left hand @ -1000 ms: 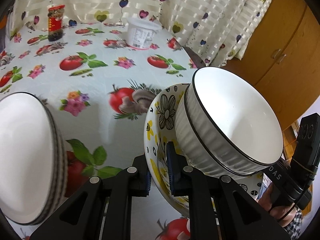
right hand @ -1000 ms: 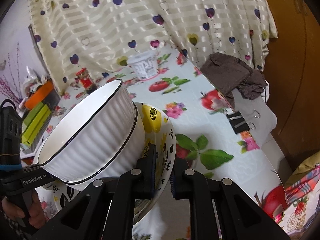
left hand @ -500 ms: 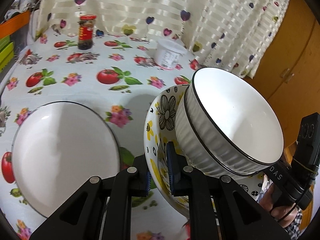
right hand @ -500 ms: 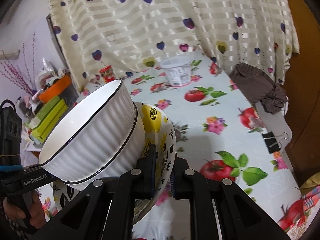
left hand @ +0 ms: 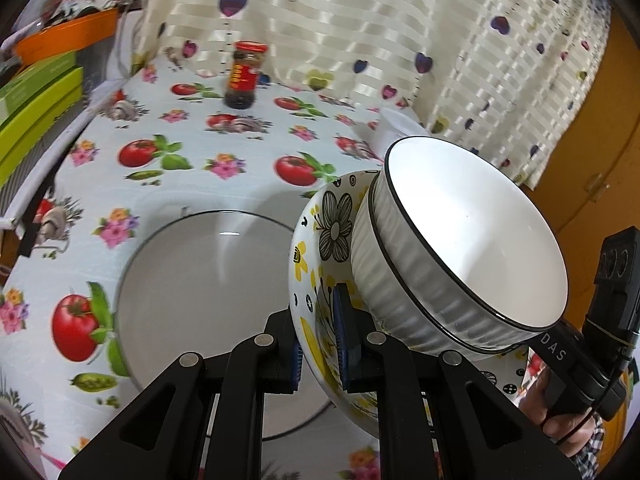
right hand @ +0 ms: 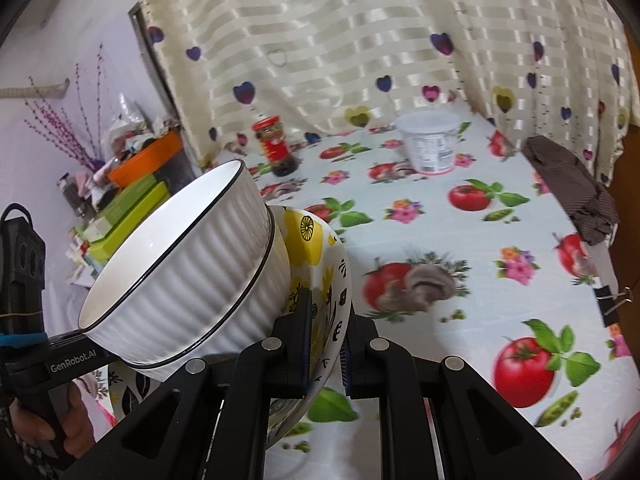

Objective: Organize plates and bowls
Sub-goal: 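Carry the bowl stack with both grippers over the white plate stack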

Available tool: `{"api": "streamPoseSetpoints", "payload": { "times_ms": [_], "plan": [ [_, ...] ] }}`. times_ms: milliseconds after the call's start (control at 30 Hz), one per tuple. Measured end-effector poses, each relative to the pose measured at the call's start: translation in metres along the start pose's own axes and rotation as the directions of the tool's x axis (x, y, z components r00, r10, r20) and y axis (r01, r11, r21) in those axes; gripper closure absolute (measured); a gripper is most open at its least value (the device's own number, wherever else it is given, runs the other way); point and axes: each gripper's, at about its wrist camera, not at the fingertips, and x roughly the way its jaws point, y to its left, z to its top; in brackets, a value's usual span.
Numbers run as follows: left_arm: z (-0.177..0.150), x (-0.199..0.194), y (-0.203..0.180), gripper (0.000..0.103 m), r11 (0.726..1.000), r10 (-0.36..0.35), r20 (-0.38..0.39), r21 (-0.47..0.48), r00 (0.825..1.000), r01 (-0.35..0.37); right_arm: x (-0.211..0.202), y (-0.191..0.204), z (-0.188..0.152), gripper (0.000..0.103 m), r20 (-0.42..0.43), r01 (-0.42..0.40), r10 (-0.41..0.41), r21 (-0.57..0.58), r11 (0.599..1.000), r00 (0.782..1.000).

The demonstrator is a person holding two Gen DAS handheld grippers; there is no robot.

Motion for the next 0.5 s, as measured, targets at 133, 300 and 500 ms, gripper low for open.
{"api": "streamPoseSetpoints", "payload": {
  "times_ms": [133, 300, 500],
  "plan": [
    [0.0, -0.004, 0.02, 0.091, 0.999, 0.024, 0.006, -0.028, 1.0, -0.024, 0.014, 0.014, 0.0, 0.091, -0.017, -0.025, 0.025, -0.011, 1.0, 1.0],
    [-0.003, -0.006, 0.04, 0.091, 0.998, 0.047, 0.007, -0.05, 0.999, -0.047, 0.032, 0.03, -0.003, 0.091, -0.039, -0.051, 0.05, -0.029, 0.998, 0.998],
    [-0.006, -0.006, 0.062, 0.091, 0.995, 0.065, 0.009, -0.071, 0.998, -0.064, 0.049, 0.046, -0.006, 0.091, -0.063, -0.069, 0.066, -0.045, 0.997, 0.996]
  ]
}}
